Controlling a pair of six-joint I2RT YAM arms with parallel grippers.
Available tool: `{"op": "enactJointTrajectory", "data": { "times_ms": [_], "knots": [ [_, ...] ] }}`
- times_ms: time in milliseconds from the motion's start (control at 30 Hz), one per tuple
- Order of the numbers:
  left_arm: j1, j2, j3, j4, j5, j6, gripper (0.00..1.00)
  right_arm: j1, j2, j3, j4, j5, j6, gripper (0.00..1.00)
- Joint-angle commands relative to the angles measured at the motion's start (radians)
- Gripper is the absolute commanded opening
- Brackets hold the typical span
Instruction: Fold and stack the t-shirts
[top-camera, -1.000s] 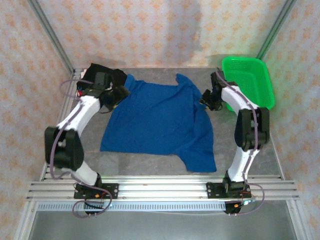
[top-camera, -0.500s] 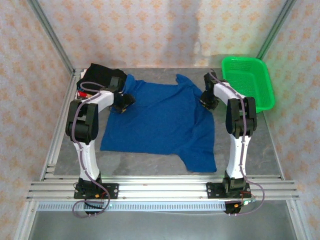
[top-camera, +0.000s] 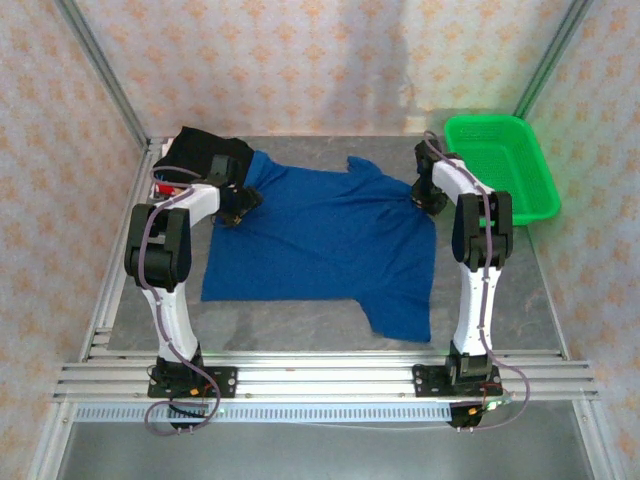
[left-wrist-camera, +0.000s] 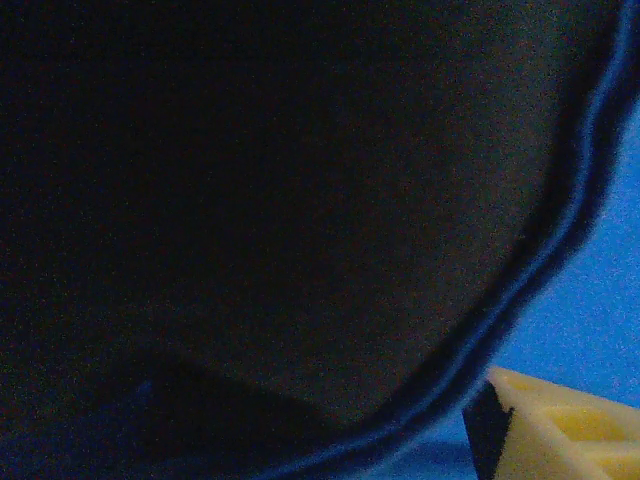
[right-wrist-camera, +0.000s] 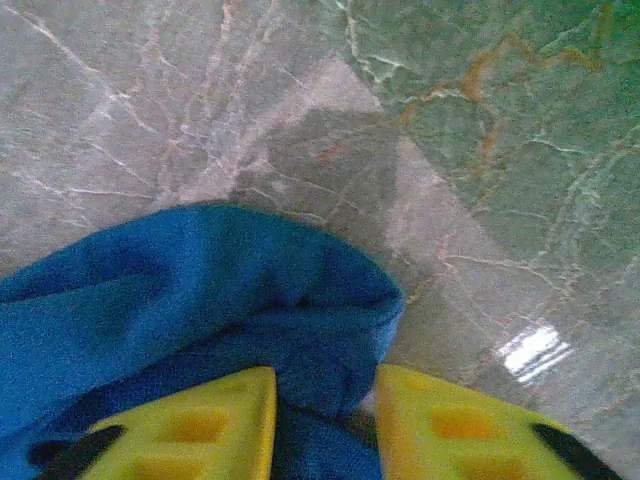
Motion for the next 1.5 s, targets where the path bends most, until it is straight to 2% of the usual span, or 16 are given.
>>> {"op": "enactJointTrajectory", "data": {
  "times_ms": [0, 100, 233, 400, 467, 533, 600, 700, 767, 867, 1033, 1167, 1467],
  "knots": [
    [0.016, -0.036, 0.027, -0.052, 0.021, -0.006, 0.79, -0.042, -0.066, 0.012, 0.099, -0.017, -0.049, 0.47],
    [0.01, -0.095, 0.079, -0.078, 0.081, -0.016, 0.83, -0.042, -0.151, 0.001, 0.102, -0.086, -0.079, 0.55],
    [0.004, -0.241, 0.091, -0.169, 0.11, 0.007, 0.87, -0.042, -0.293, -0.048, 0.034, -0.136, -0.101, 0.6],
    [0.044, -0.422, -0.08, -0.261, 0.108, 0.043, 0.89, -0.042, -0.503, -0.257, -0.034, -0.244, -0.083, 0.6],
    [0.087, -0.472, -0.178, -0.277, 0.116, 0.05, 0.89, -0.042, -0.576, -0.392, 0.015, -0.306, -0.079, 0.57],
    [0.136, -0.52, -0.299, -0.245, 0.139, 0.052, 0.88, -0.042, -0.615, -0.489, 0.04, -0.3, -0.084, 0.51],
    [0.167, -0.549, -0.37, -0.228, 0.152, 0.066, 0.88, -0.043, -0.619, -0.556, 0.097, -0.306, -0.082, 0.43],
    [0.2, -0.562, -0.436, -0.217, 0.155, 0.082, 0.87, -0.044, -0.561, -0.605, 0.168, -0.313, -0.055, 0.35],
    [0.227, -0.559, -0.469, -0.205, 0.168, 0.079, 0.86, -0.044, -0.517, -0.627, 0.211, -0.296, -0.027, 0.32],
    [0.26, -0.558, -0.492, -0.25, 0.123, 0.09, 0.85, -0.043, -0.478, -0.652, 0.232, -0.206, 0.005, 0.27],
    [0.322, -0.577, -0.544, -0.294, 0.096, 0.084, 0.83, -0.044, -0.445, -0.684, 0.19, -0.085, 0.022, 0.23],
    [0.333, -0.607, -0.574, -0.318, 0.068, 0.085, 0.83, -0.045, -0.465, -0.723, 0.132, 0.012, 0.04, 0.21],
    [0.332, -0.617, -0.642, -0.294, 0.084, 0.087, 0.83, -0.053, -0.584, -0.797, 0.07, 0.11, 0.08, 0.21]
  ]
}}
